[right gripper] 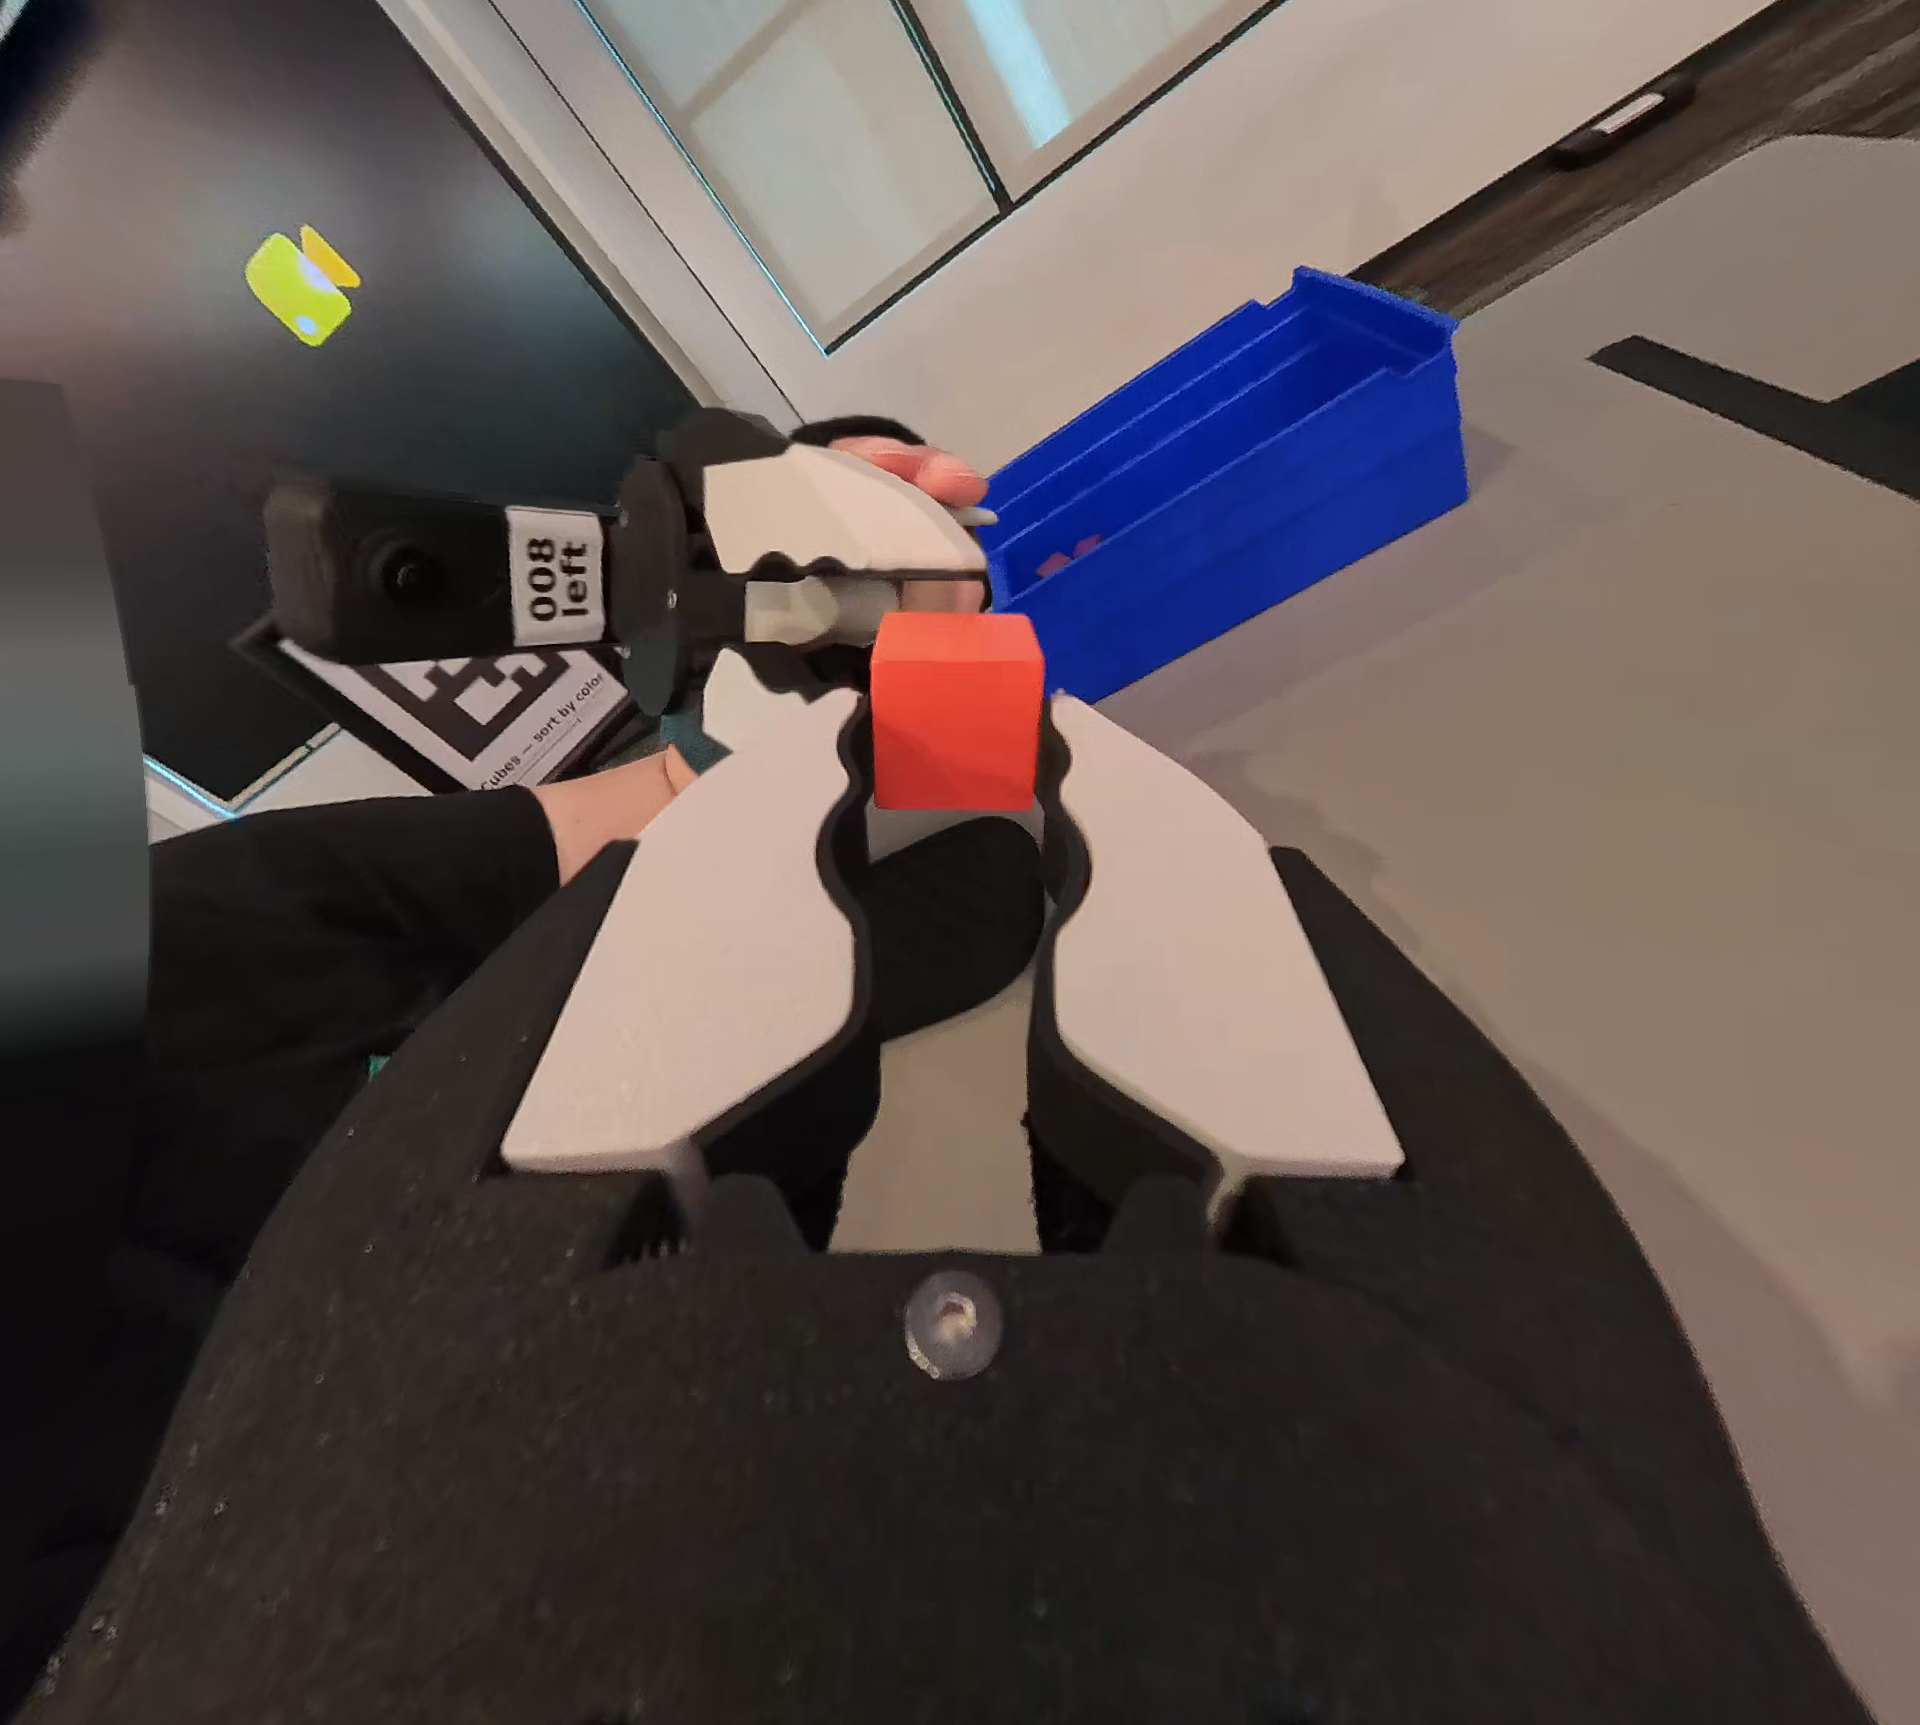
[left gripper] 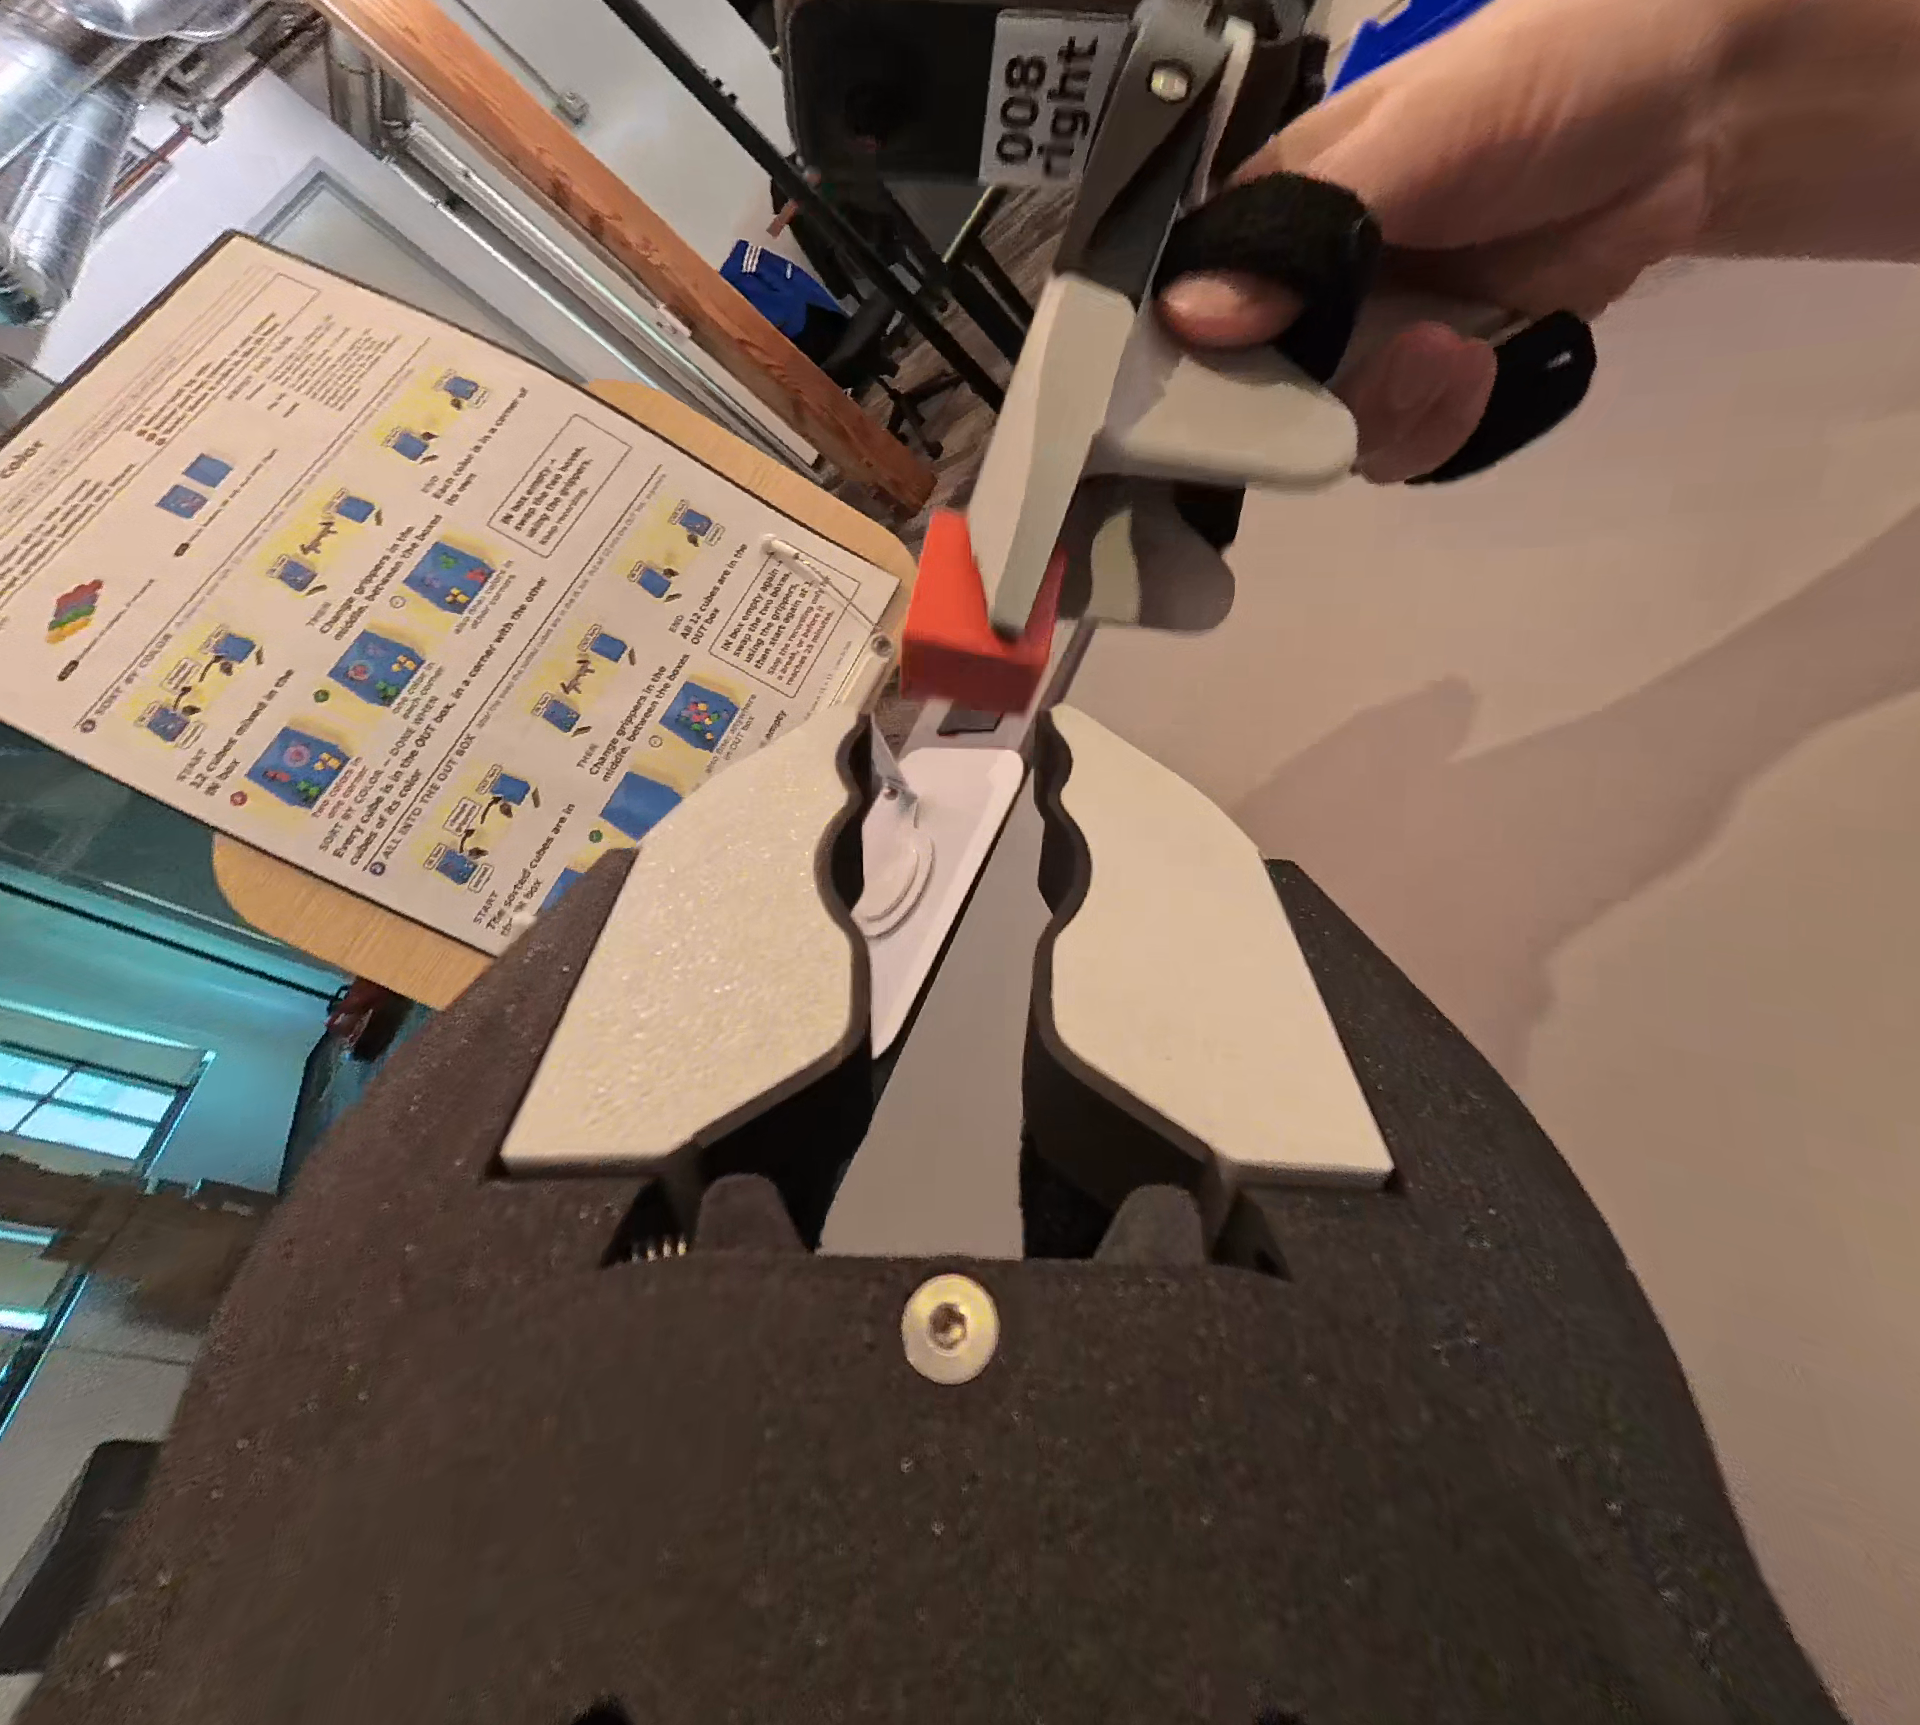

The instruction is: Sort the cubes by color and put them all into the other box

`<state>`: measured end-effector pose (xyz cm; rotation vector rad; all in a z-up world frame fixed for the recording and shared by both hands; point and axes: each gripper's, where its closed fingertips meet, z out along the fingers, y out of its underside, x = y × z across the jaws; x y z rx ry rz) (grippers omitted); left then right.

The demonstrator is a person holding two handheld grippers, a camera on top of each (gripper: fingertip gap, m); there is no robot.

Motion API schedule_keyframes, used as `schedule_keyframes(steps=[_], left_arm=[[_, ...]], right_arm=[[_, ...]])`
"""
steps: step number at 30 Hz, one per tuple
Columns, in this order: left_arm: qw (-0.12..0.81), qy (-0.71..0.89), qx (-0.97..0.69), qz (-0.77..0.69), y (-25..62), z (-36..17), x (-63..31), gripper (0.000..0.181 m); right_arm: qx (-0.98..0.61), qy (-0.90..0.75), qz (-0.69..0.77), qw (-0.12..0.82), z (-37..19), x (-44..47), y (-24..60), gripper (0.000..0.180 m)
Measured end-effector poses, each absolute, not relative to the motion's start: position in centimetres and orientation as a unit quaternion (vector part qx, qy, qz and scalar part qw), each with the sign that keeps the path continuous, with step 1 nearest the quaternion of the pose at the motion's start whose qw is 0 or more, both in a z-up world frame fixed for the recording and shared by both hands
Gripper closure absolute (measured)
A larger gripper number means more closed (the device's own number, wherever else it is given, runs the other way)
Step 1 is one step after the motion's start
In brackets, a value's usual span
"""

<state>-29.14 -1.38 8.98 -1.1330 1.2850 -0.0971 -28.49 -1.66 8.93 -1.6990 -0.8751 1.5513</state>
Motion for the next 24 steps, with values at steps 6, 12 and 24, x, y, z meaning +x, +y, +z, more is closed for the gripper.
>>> schedule_keyframes(steps=[6, 12, 24], left_arm=[[0.642, 0.518, -0.564, -0.04, -1.1, 6.6, -33.4, 0.15], [0.612, 0.478, -0.63, -0.004, -1.0, 2.0, -39.3, 0.154], [0.613, 0.419, -0.67, -0.005, -0.7, 1.4, -43.1, 0.153]], right_arm=[[-0.72, -0.348, 0.365, 0.477, 13.1, -15.0, -0.2, 0.151], [-0.892, -0.093, 0.011, 0.442, 5.7, 13.7, -4.0, 0.151], [-0.943, 0.07, 0.079, 0.316, -7.1, 23.2, -5.4, 0.135]])
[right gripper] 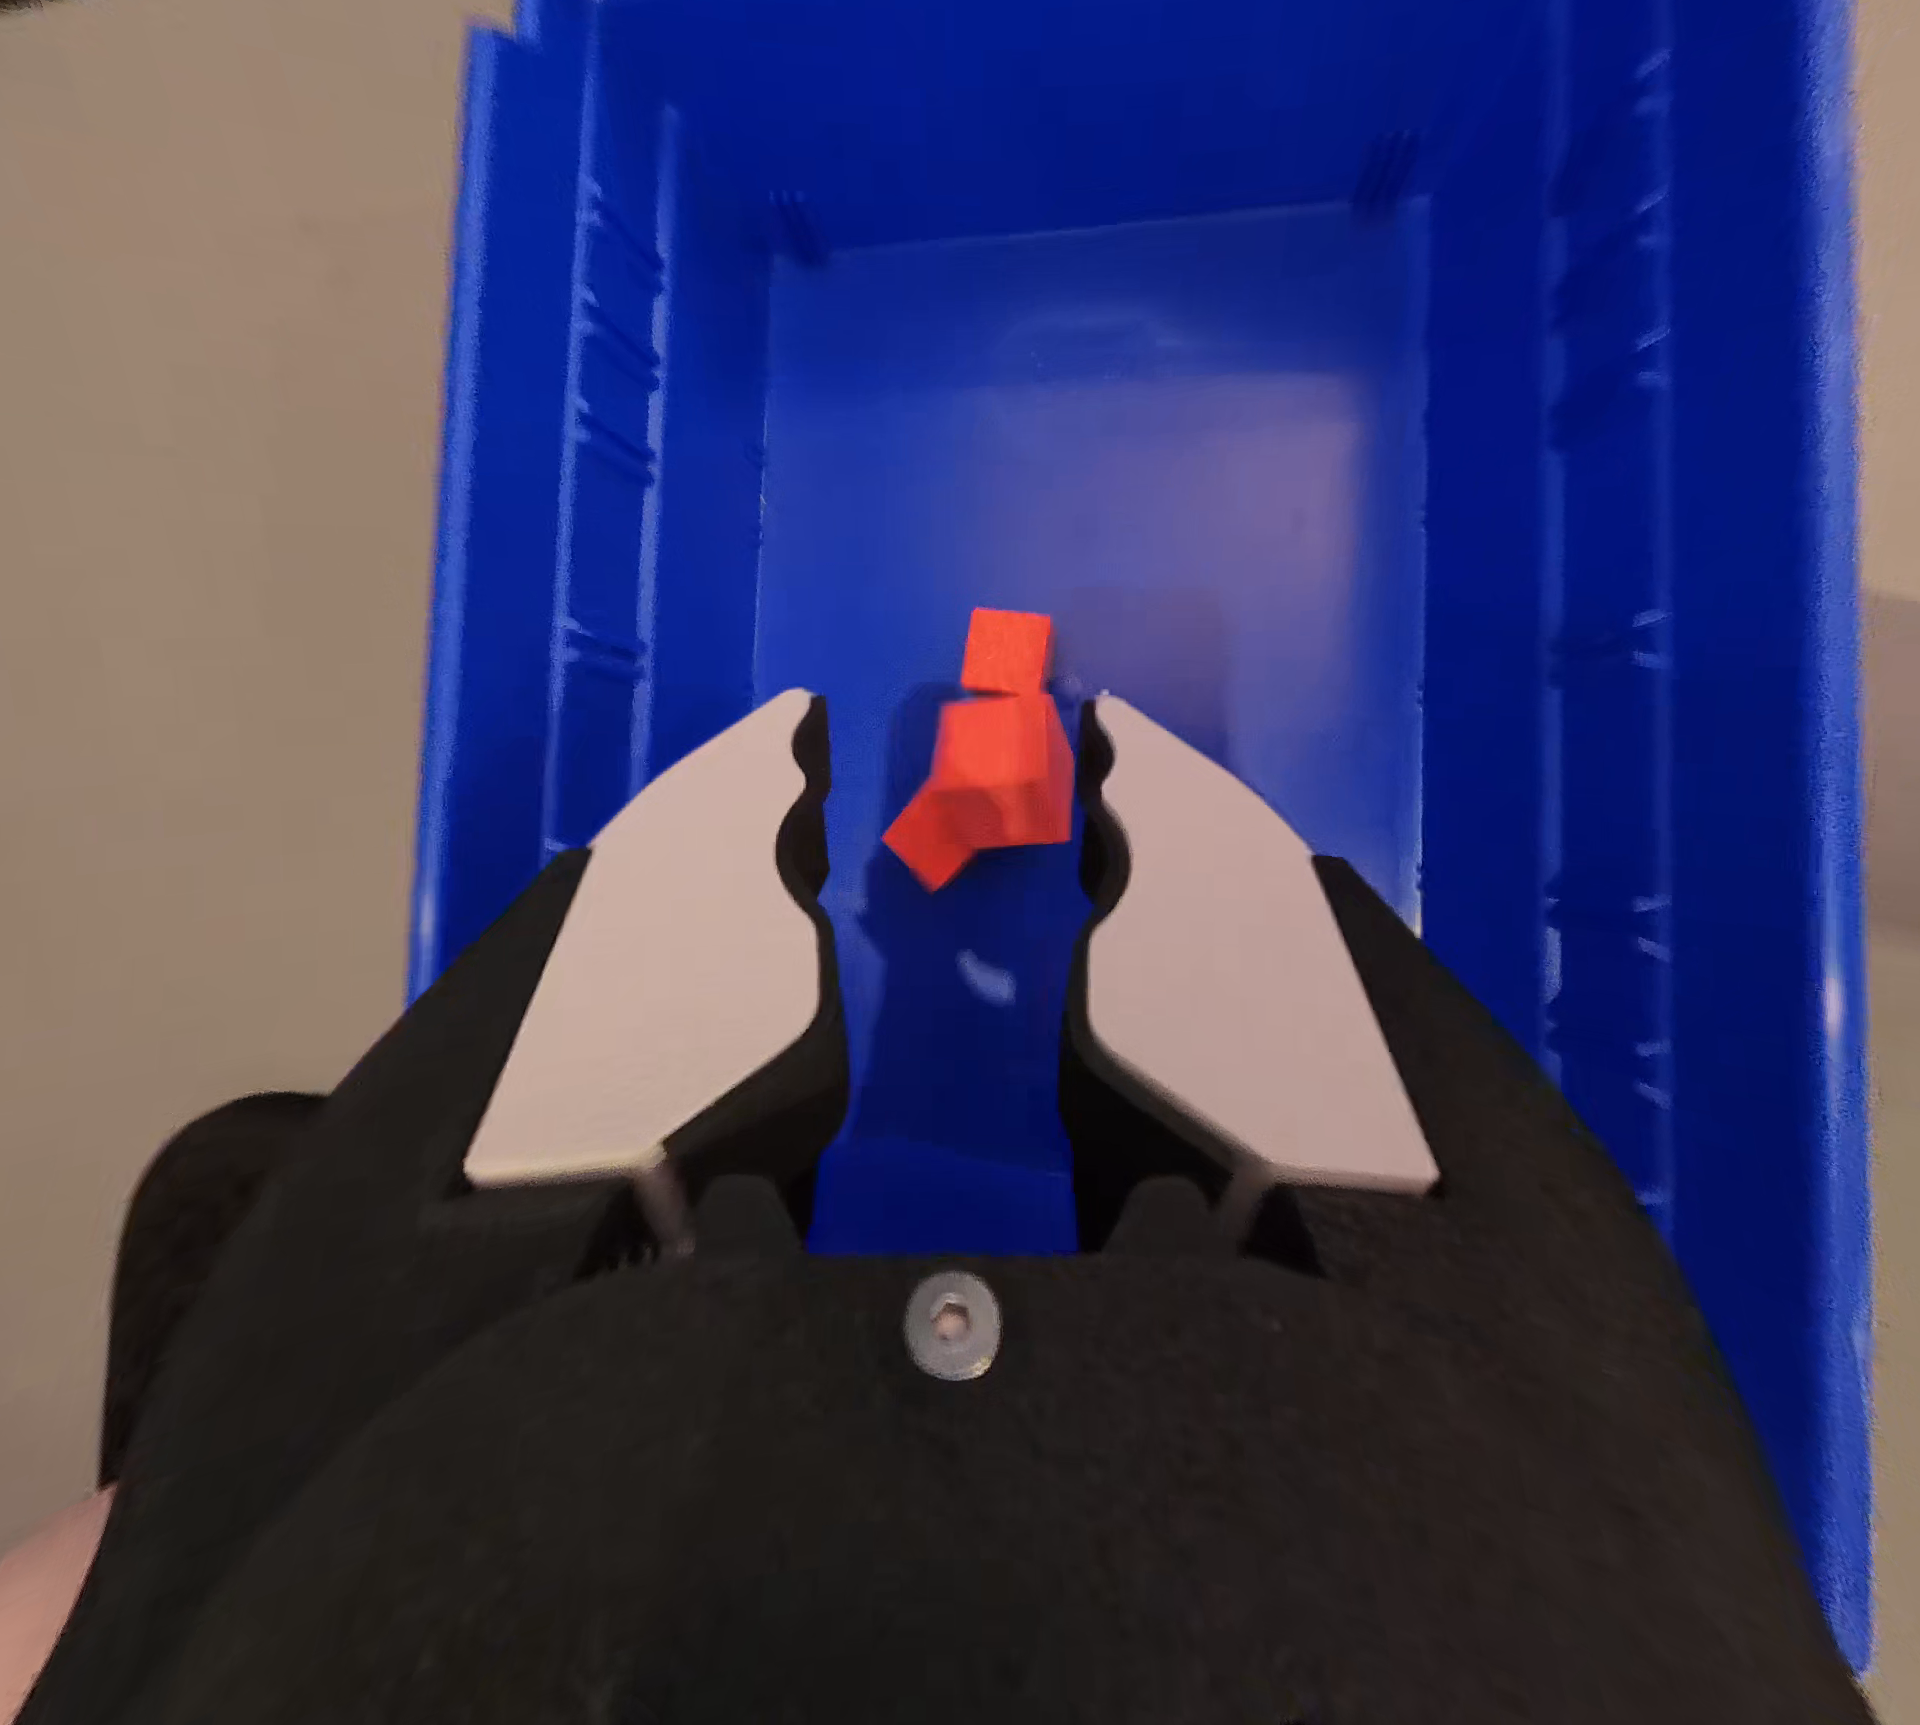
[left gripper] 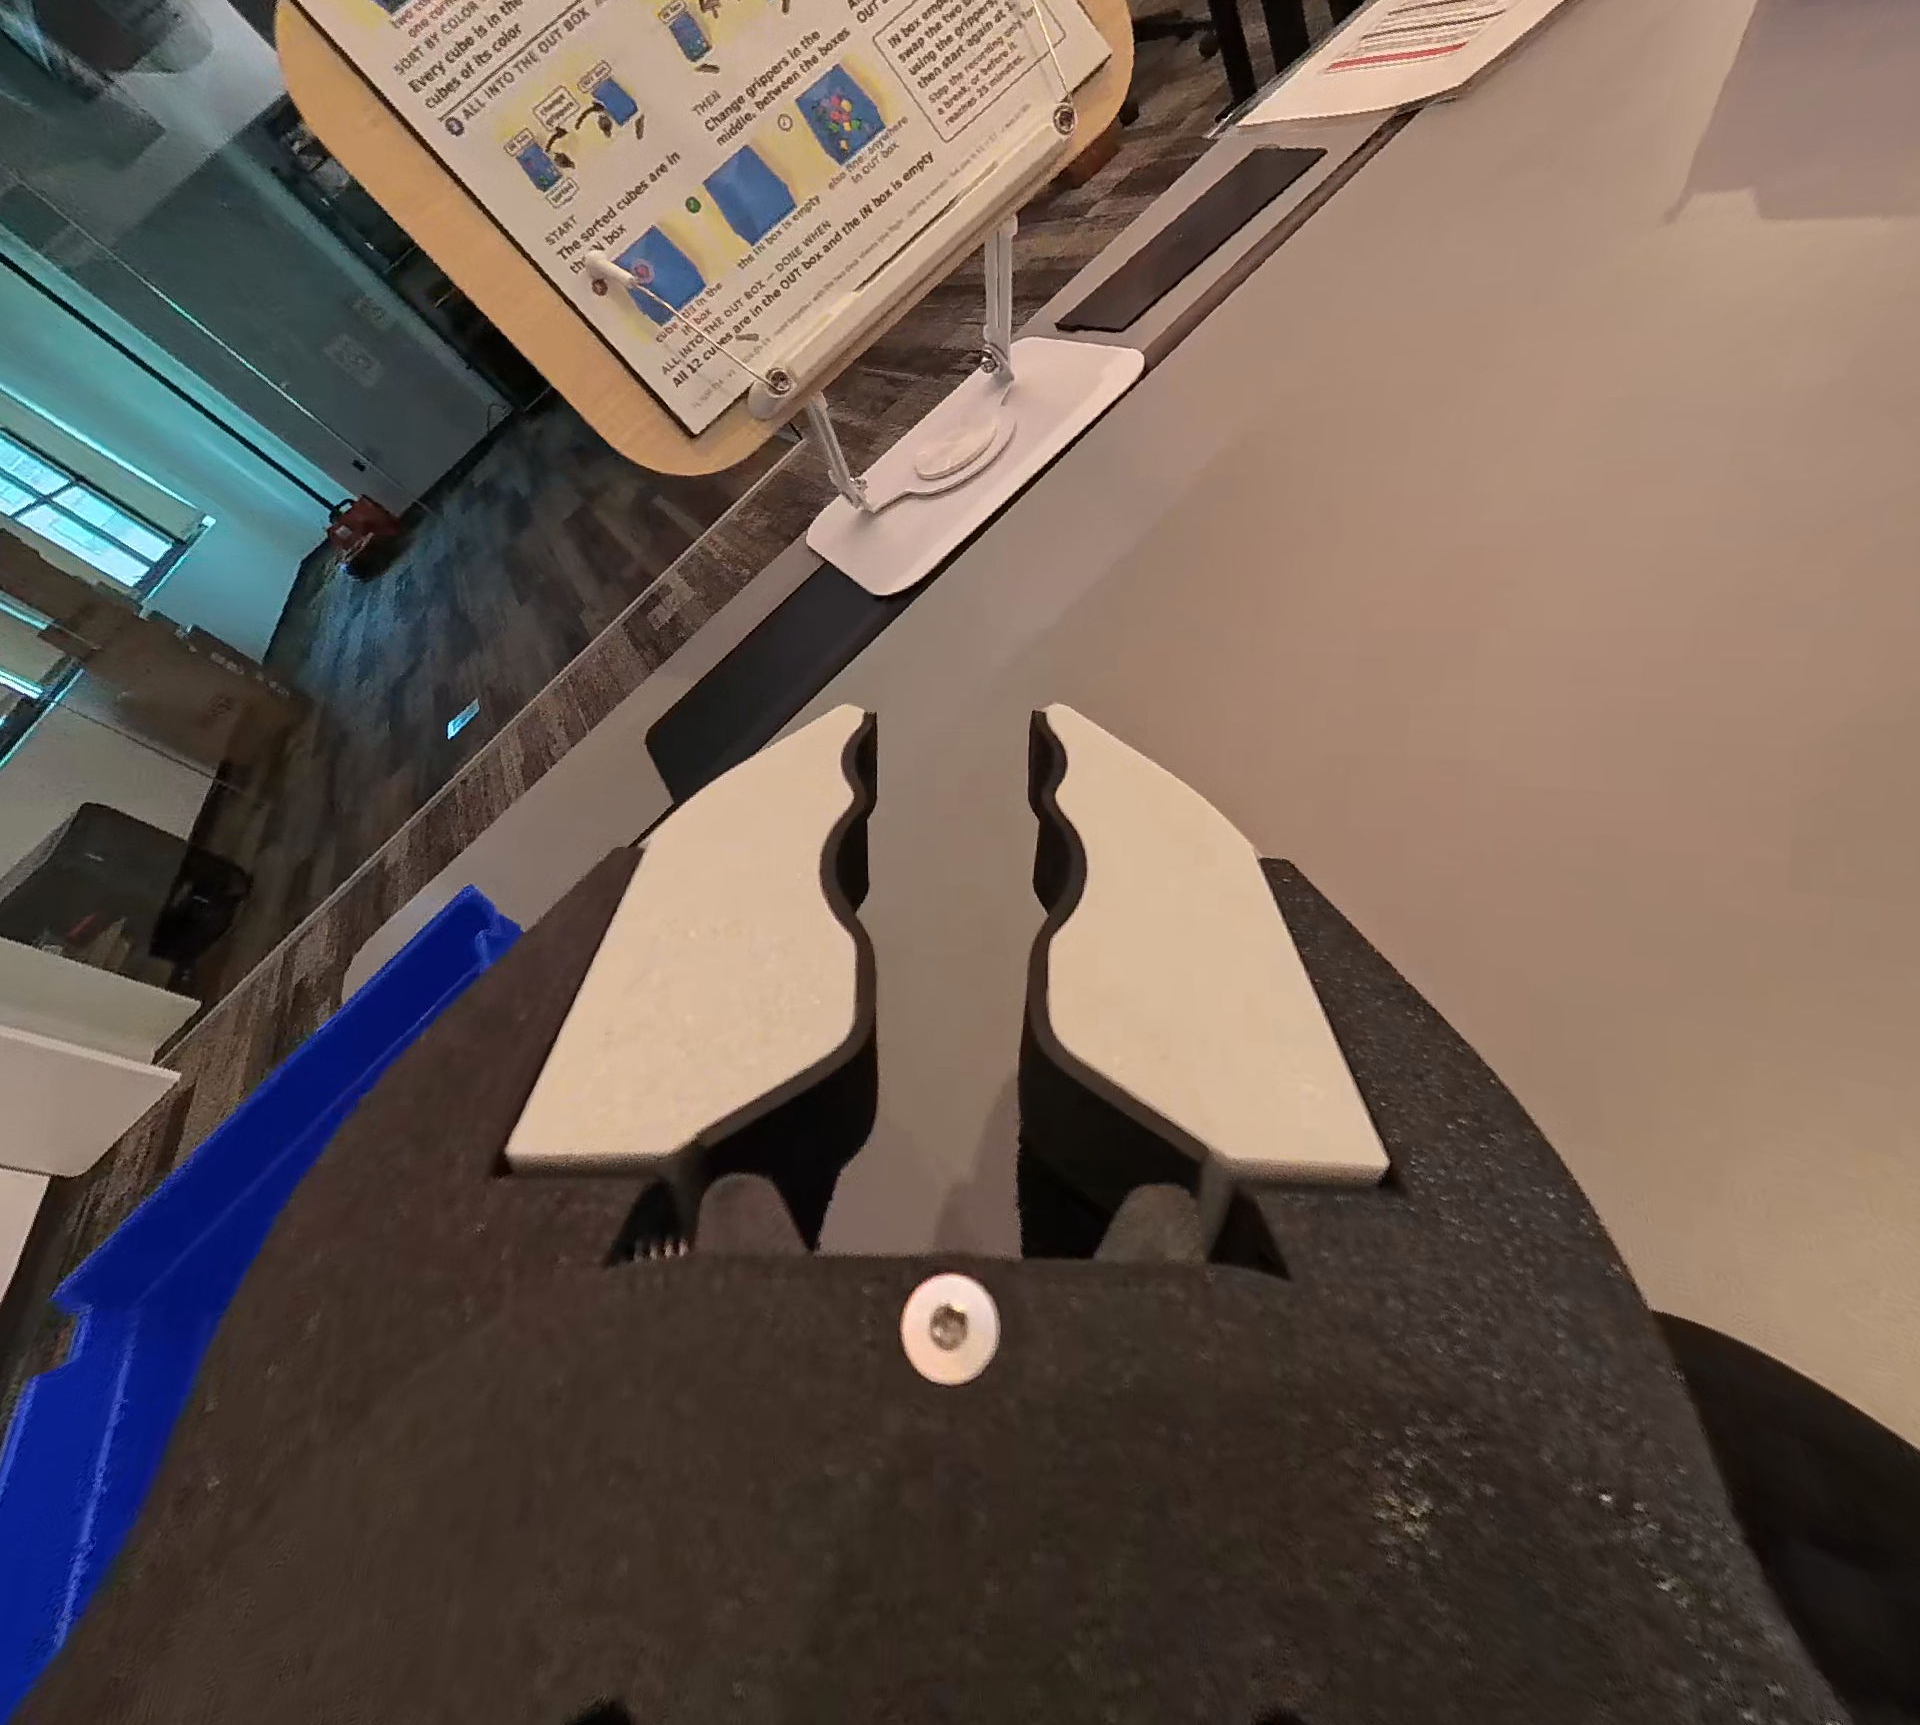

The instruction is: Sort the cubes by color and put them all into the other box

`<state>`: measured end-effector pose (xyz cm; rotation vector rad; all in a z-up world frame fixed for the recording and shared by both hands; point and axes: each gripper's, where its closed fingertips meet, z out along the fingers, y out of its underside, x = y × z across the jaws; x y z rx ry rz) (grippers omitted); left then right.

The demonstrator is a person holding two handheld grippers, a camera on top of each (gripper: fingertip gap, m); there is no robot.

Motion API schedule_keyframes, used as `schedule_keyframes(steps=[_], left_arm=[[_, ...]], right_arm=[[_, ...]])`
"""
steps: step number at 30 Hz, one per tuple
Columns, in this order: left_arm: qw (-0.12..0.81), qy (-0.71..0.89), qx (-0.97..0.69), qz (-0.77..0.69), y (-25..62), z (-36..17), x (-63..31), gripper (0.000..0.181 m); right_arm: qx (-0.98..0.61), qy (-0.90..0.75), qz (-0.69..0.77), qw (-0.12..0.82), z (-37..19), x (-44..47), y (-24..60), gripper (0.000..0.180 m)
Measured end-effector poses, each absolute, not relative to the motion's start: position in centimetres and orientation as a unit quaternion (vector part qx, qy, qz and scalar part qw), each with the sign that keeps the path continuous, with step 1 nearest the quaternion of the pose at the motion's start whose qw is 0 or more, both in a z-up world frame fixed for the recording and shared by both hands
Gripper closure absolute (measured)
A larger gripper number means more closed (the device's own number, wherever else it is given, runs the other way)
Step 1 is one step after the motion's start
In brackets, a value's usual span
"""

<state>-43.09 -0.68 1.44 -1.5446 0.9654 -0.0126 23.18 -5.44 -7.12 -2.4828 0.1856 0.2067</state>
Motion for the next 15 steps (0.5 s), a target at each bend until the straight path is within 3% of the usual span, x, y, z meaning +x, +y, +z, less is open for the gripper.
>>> schedule_keyframes(steps=[9, 15], left_arm=[[0.601, 0.35, -0.709, 0.117, 2.0, 4.0, -52.9, 0.152], [0.458, 0.36, -0.799, 0.146, 4.7, 2.4, -64.0, 0.151]], right_arm=[[-0.855, 0.076, 0.042, 0.512, 2.9, 23.4, -5.2, 0.126], [-0.843, 0.04, 0.016, 0.536, 5.2, 21.9, -4.9, 0.127]])
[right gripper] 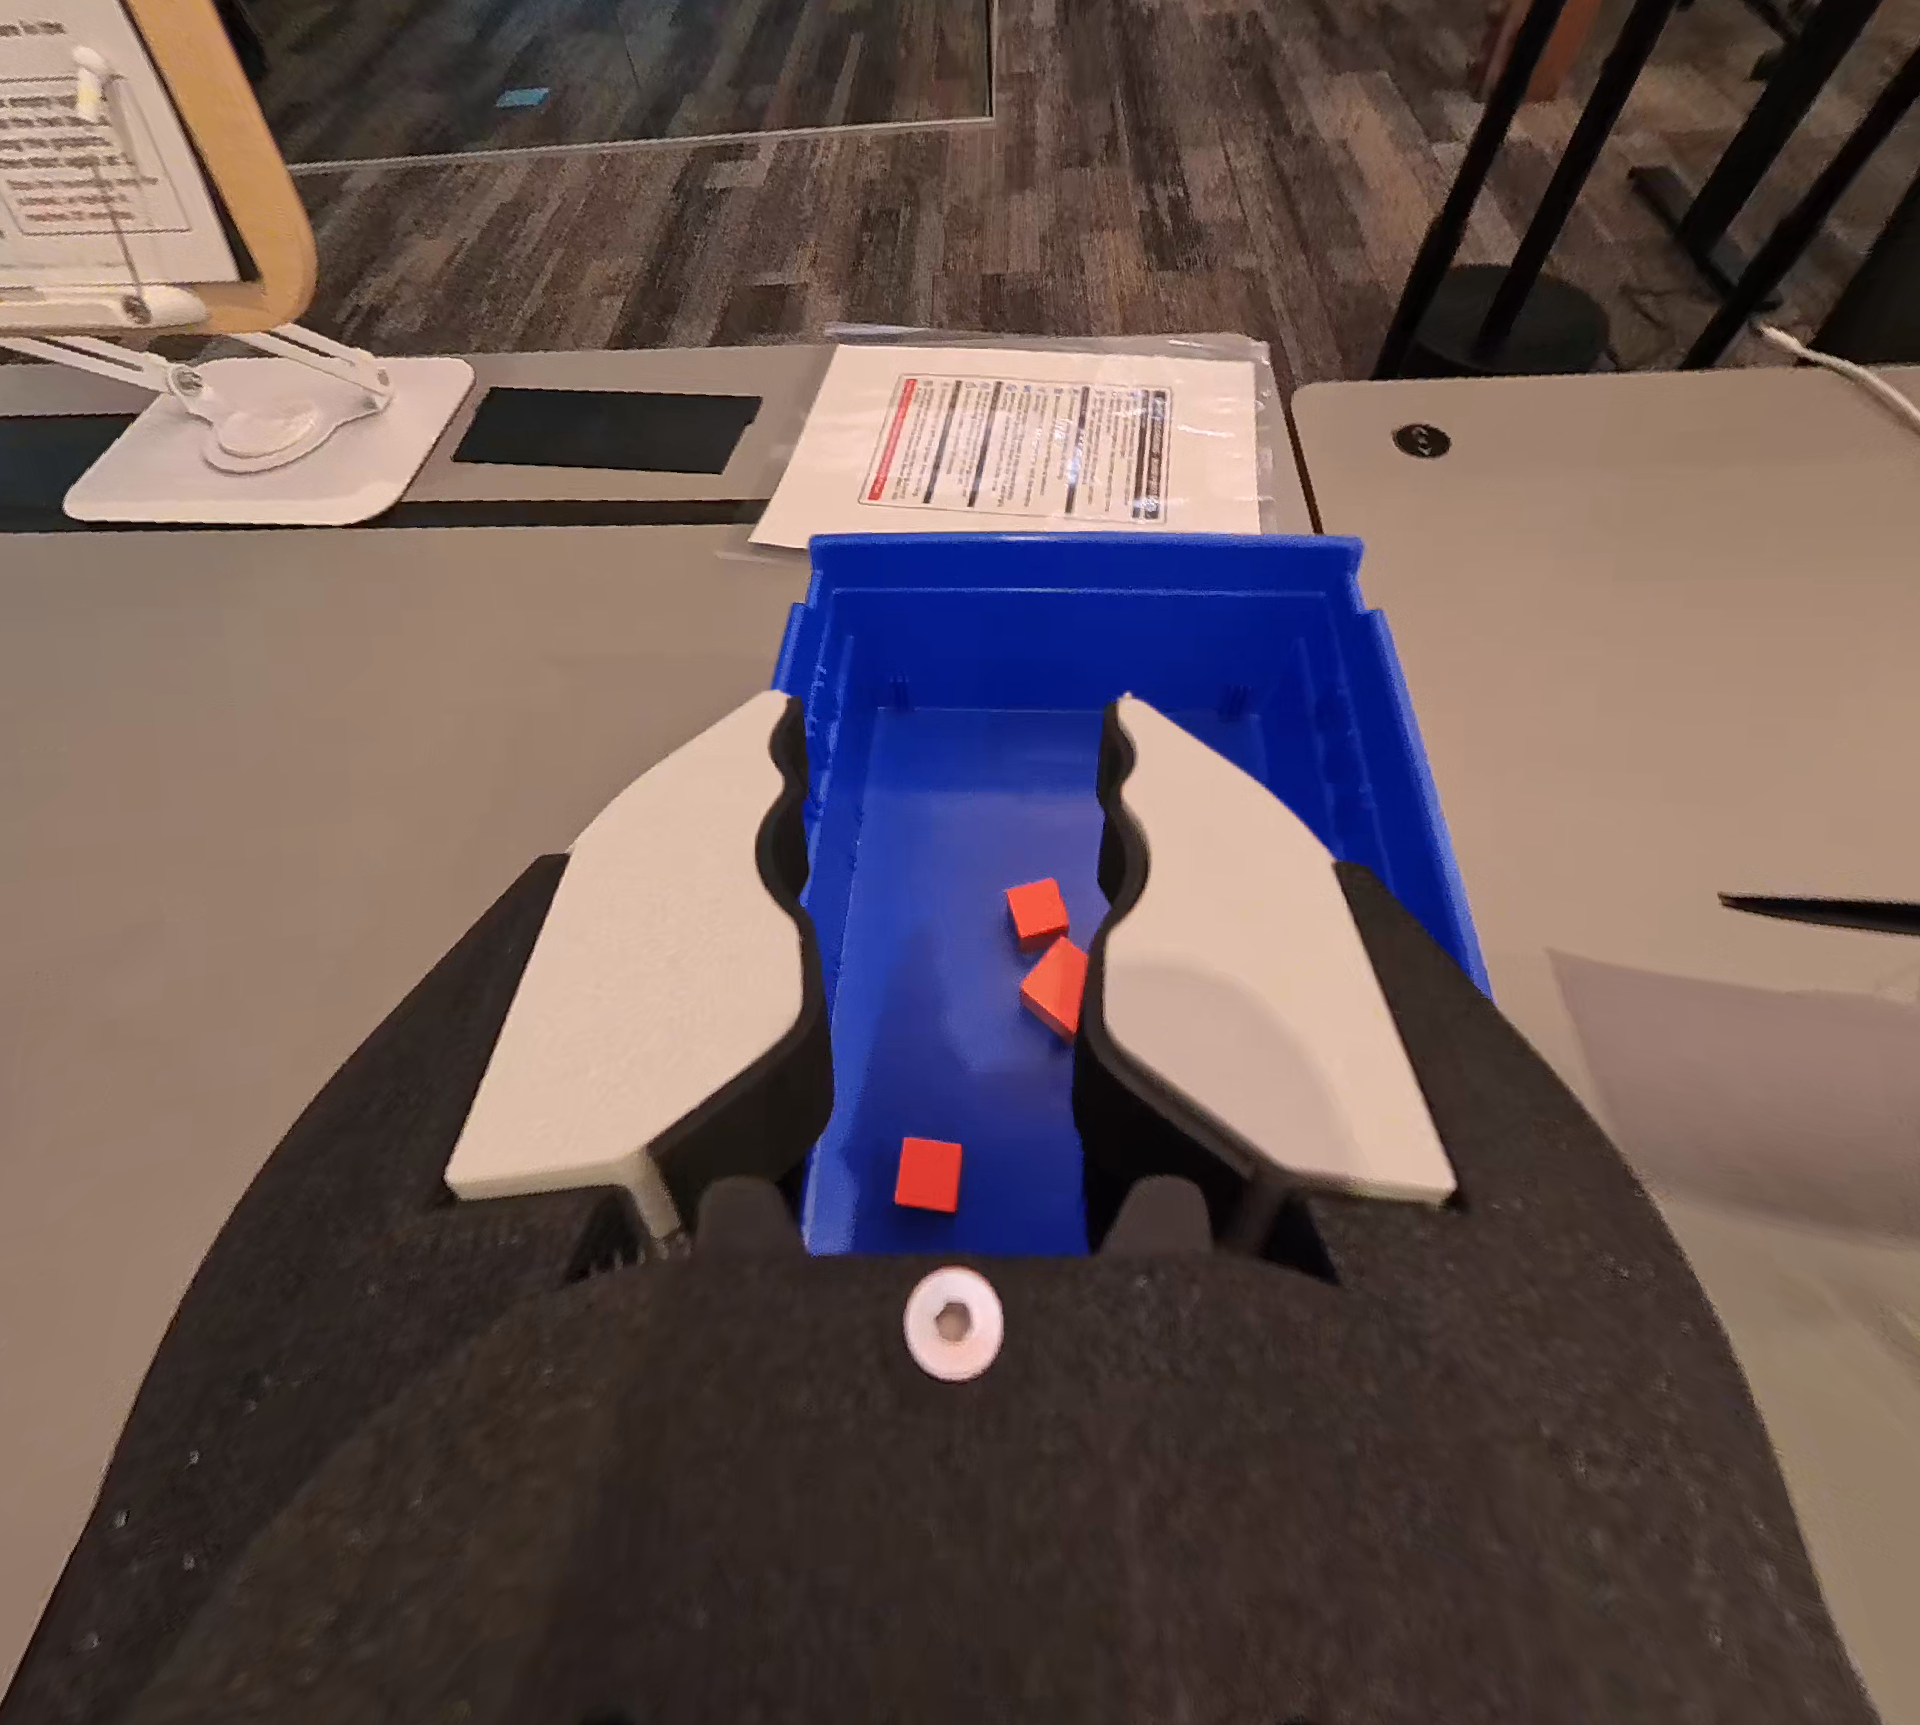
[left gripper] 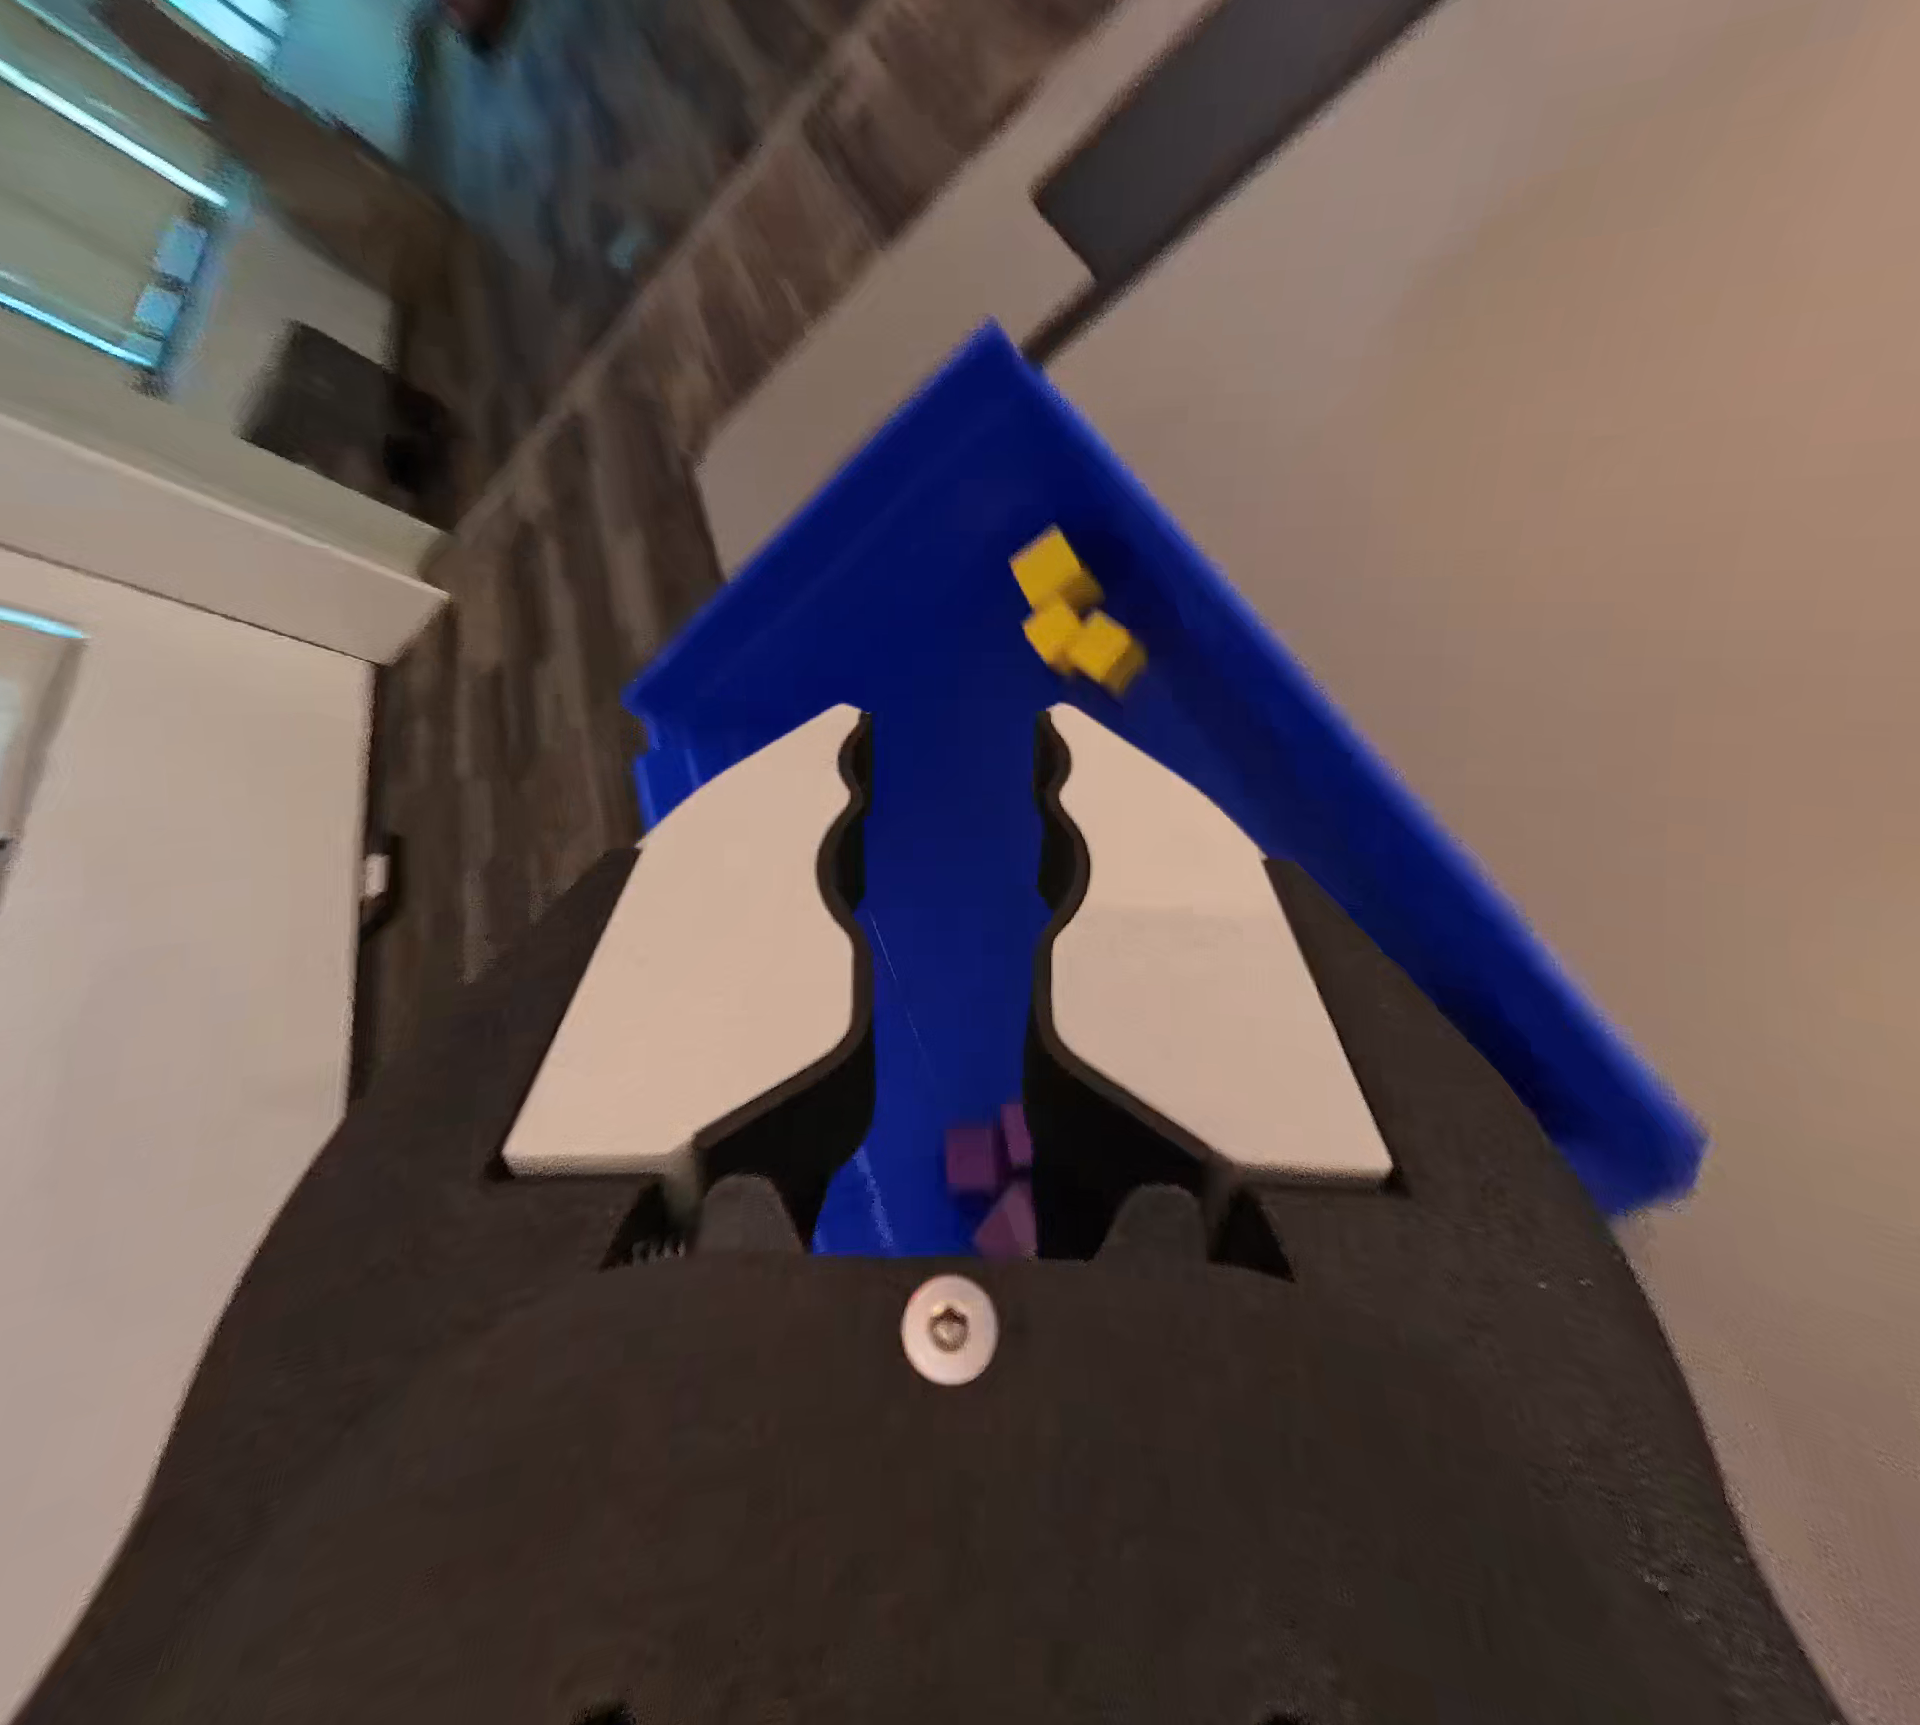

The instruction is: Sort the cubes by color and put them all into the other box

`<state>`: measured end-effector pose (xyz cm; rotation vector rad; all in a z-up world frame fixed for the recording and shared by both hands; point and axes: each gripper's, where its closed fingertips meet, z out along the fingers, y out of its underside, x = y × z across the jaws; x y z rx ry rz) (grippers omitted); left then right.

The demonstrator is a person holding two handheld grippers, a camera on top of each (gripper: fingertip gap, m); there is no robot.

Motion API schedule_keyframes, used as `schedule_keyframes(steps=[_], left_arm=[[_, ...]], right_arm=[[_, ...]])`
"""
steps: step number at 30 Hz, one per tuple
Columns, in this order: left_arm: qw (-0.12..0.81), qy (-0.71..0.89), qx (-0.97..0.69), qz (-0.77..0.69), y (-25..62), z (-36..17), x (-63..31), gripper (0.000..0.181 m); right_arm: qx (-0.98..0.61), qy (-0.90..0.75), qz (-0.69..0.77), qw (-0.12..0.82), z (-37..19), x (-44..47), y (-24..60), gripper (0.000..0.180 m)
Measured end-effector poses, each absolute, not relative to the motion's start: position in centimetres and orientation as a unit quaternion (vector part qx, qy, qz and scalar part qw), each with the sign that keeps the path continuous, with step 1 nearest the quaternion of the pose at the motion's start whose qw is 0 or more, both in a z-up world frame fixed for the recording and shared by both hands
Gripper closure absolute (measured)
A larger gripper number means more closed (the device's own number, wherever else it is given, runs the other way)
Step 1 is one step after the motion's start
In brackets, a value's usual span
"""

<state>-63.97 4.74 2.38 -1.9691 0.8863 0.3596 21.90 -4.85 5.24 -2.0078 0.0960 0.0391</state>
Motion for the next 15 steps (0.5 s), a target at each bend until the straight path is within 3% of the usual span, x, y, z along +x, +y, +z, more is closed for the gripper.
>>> schedule_keyframes(steps=[2, 4, 9, 15], left_arm=[[0.379, 0.41, -0.822, 0.111, 4.3, -0.3, -65.8, 0.149], [0.31, 0.449, -0.83, 0.114, 3.9, -2.8, -67.9, 0.158], [0.129, 0.504, -0.836, 0.177, 2.1, -8.4, -72.5, 0.147], [0.057, 0.533, -0.827, 0.171, 0.9, -11.9, -73.4, 0.141]], right_arm=[[-0.843, 0.025, 0.023, 0.536, 5.4, 21.1, -4.3, 0.127], [-0.85, 0.012, 0.032, 0.525, 4.9, 20.4, -3.9, 0.127], [-0.868, -0.022, 0.051, 0.494, 3.6, 18.6, -3.3, 0.127], [-0.871, -0.052, 0.057, 0.485, 3.7, 16.9, -2.5, 0.127]])
